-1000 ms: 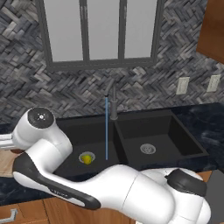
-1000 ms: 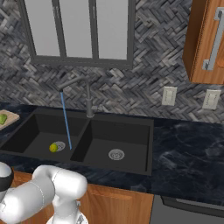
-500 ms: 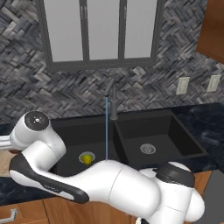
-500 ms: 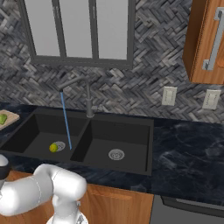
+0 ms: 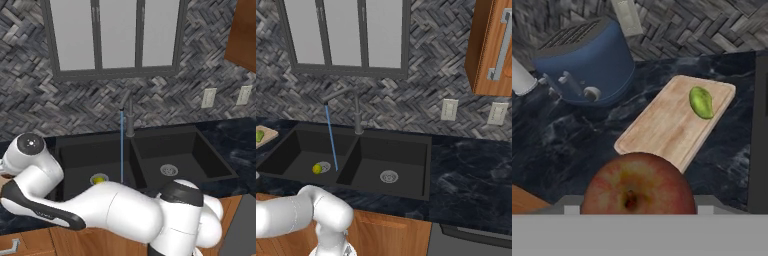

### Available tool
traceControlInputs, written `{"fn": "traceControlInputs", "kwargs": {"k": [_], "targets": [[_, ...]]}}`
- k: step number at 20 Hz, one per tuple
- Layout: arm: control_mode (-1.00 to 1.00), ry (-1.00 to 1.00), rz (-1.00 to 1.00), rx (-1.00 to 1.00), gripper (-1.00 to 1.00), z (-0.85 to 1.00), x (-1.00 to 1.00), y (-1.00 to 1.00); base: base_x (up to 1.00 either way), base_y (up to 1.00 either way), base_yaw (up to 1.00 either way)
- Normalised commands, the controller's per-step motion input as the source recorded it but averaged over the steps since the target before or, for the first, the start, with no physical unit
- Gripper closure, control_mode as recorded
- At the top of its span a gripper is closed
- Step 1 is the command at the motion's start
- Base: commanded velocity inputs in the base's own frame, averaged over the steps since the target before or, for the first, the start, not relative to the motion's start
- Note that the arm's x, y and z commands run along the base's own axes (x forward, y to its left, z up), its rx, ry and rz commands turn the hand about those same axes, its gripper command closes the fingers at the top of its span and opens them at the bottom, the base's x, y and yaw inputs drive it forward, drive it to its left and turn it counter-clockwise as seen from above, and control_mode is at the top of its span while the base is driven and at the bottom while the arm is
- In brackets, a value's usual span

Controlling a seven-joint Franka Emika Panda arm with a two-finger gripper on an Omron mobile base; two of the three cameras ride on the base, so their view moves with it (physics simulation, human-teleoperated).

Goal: Pick the mango, apple, pear from the sink and place them on the cutting board to airdry. Then turn off the sink faucet.

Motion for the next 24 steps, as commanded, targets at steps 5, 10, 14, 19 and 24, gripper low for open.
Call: {"fn": "traceControlInputs", "kwargs": {"k": [5, 10, 14, 19, 24], "targets": [[-1.0, 0.0, 0.0, 0.0, 1.0, -0.11, 0.2, 0.16, 0.0, 0.0, 0.0], [-1.0, 0.01, 0.0, 0.0, 1.0, -0.17, 0.17, 0.16, 0.0, 0.0, 0.0], [-1.0, 0.03, 0.0, 0.0, 1.0, -0.23, 0.16, 0.16, 0.0, 0.0, 0.0], [-1.0, 0.02, 0.0, 0.0, 1.0, -0.19, 0.11, 0.12, 0.0, 0.0, 0.0], [-1.0, 0.01, 0.0, 0.0, 1.0, -0.14, 0.01, 0.11, 0.0, 0.0, 0.0]]}}
